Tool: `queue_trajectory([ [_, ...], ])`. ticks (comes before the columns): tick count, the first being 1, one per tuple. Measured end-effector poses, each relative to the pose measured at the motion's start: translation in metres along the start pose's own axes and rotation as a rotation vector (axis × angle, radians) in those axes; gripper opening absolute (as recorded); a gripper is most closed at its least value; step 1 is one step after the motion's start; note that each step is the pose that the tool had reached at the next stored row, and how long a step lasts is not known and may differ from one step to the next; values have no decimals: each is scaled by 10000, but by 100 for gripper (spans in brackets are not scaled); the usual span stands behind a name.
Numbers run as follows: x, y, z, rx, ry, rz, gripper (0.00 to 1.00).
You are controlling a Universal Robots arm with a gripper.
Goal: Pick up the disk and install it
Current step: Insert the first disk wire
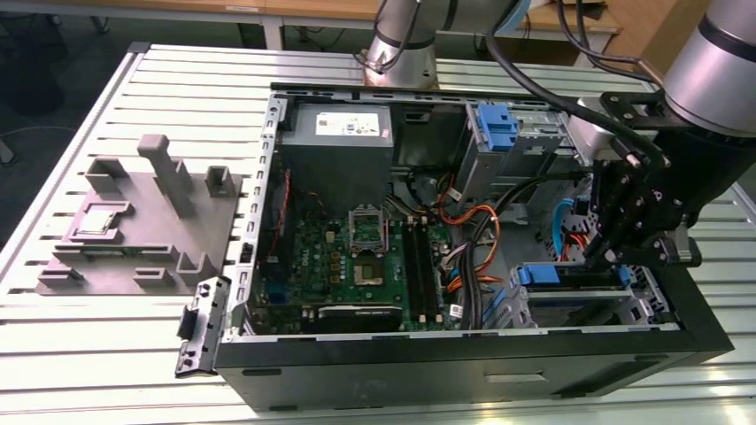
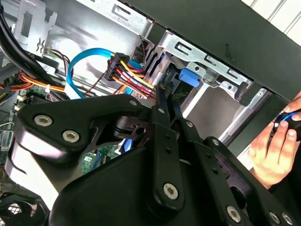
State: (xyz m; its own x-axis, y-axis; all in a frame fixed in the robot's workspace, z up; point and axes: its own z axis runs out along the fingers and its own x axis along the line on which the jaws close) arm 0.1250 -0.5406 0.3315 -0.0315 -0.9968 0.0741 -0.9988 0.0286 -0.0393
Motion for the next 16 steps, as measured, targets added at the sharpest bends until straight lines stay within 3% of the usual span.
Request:
queue_trajectory([
  [16,14,1,-17,3,-18,-56,17],
])
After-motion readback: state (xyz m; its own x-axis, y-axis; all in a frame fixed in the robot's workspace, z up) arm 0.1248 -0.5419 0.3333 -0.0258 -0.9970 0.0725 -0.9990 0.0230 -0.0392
